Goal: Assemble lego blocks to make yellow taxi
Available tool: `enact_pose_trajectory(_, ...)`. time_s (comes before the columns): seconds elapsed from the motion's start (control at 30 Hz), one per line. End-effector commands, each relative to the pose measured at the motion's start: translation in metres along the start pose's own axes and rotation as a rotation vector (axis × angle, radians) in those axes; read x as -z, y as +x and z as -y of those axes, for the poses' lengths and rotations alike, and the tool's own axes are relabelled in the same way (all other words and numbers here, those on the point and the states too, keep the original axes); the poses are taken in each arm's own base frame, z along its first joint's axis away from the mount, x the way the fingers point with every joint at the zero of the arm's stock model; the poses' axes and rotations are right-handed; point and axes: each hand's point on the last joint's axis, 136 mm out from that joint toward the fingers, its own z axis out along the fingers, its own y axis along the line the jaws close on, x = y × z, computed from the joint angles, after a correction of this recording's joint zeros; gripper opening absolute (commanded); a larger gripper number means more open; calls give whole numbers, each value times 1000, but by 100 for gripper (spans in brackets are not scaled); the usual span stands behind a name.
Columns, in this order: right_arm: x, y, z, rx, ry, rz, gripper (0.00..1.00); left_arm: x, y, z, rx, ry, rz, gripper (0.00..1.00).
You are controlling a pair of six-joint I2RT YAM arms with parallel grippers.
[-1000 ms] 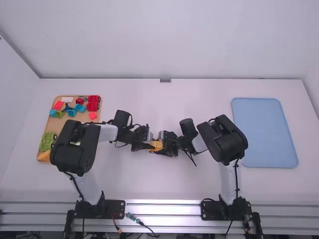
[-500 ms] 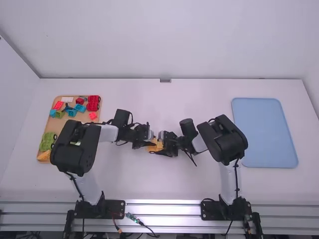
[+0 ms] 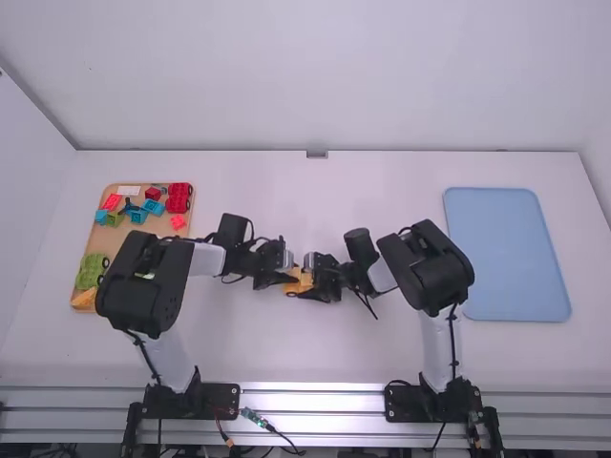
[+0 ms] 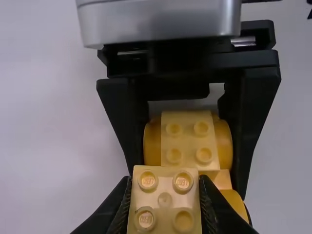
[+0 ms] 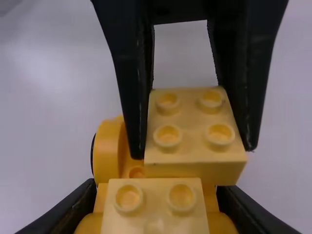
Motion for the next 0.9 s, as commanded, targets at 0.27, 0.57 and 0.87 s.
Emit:
enact_pose_trajectory(0.27,-3,16,6,-37,44,-62,20,7,-17,-8,40,-12,-1,2)
enact_pose_trajectory(0.57,-4,15,5,-36,39,-58,19,3,-17,9,20,22,-16,2)
enact_pose_trajectory(0.87,-4,15,5,-34,40,-57,18,2,0,16,43,11,-74,2)
